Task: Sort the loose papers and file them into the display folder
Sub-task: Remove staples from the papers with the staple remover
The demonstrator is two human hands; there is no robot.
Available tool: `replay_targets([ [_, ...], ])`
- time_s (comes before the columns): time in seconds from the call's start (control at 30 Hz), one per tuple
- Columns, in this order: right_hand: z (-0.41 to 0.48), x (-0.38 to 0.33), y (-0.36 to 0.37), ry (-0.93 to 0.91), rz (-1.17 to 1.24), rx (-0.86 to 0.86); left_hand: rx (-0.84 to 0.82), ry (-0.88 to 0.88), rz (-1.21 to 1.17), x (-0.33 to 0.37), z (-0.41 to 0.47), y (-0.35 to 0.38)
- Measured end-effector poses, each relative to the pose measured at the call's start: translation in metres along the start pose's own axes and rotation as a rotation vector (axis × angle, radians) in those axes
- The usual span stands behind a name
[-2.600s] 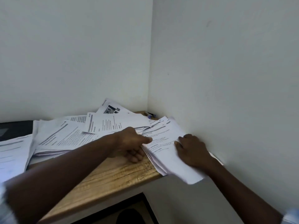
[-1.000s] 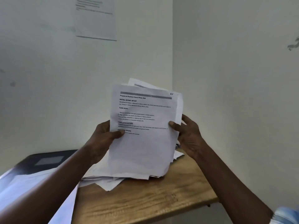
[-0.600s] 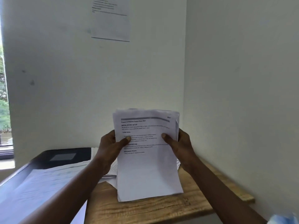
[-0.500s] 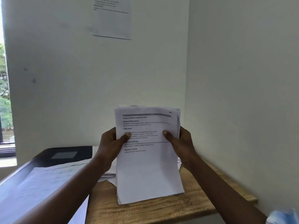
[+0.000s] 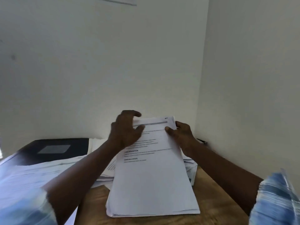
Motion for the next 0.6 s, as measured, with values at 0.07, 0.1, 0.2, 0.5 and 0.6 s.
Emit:
replay_targets([
  [0.07, 0.003, 0.015, 0.007, 0.006, 0.014, -0.040, -0.105, 0.009, 0.009, 0.010, 0.013, 0.017],
  [0.1, 0.003, 0.019, 0.010, 0.001, 0.011, -0.055, -0.148, 0.002, 0.041, 0.011, 0.021, 0.026],
  [0.2, -0.002, 0.032, 0.018, -0.026, -0.009, -0.093, -0.274, -0.054, 0.087, 0.006, 0.041, 0.047],
  [0.5, -0.017, 0.074, 0.017, 0.132, 0.081, -0.119, -0.459, -0.083, -0.193, -0.045, 0.060, 0.048],
  [0.6, -0.020, 0.073, 0.016, 0.120, 0.043, -0.128, -0.304, 0.016, -0.090, -0.061, 0.051, 0.051],
])
Point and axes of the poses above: each hand's wrist, its own z-axis towards the middle knuckle, its own y-axis out of the palm, x = y × z, the point moved 1 cm from there along z, towards the middle knuckle, and after that the axes turned 14 degrees about -y, right-handed, at the moved point
